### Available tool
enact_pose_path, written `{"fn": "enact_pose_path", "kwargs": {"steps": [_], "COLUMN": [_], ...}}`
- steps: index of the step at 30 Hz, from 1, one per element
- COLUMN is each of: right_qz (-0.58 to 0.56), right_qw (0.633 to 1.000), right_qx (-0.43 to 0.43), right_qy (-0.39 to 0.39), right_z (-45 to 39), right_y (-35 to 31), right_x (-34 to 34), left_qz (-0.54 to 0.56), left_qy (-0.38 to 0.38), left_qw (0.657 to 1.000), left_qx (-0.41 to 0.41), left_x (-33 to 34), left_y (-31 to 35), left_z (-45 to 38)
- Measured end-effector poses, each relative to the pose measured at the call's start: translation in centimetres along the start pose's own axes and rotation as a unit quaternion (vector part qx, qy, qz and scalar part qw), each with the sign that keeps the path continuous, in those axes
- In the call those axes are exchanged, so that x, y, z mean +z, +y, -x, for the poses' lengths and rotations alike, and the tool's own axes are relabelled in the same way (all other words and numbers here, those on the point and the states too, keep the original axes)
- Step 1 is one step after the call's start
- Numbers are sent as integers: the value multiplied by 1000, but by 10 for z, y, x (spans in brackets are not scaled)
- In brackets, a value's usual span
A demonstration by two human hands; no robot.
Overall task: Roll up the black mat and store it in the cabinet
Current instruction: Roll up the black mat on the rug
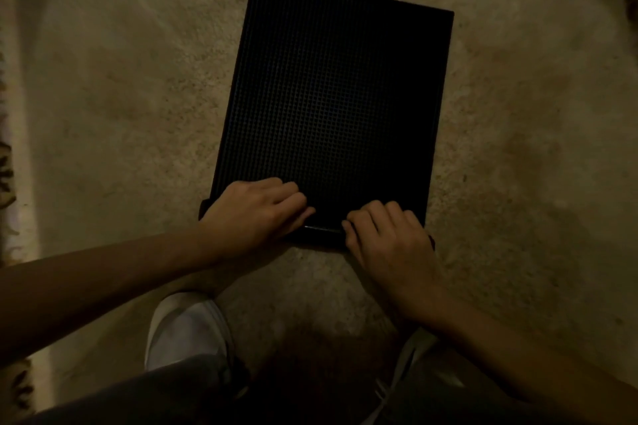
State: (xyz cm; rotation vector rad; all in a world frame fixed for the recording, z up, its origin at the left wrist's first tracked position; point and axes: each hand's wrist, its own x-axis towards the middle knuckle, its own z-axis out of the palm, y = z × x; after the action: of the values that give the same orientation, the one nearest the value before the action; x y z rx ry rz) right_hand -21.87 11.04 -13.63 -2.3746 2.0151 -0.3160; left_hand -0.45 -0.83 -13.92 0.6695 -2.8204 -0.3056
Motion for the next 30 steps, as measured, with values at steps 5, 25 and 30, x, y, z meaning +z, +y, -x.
{"fn": "enact_pose_path", "kwargs": {"steps": [5,25,30], "right_qz": [10,-32,-24], "right_qw": [999,999,1000], "right_qx": [38,1,2], "right_qy": [-13,22,16], "right_z": [-10,-25,-38], "right_y": [1,-1,4], "right_x": [-1,9,14], "left_qz": [-62,-39,-44], "left_qy": [61,29,0], "left_qw": [996,998,997], "left_qx": [-17,-32,-64], "left_x": [7,11,3], "left_y": [9,3,-2], "left_z": [7,-9,-20]}}
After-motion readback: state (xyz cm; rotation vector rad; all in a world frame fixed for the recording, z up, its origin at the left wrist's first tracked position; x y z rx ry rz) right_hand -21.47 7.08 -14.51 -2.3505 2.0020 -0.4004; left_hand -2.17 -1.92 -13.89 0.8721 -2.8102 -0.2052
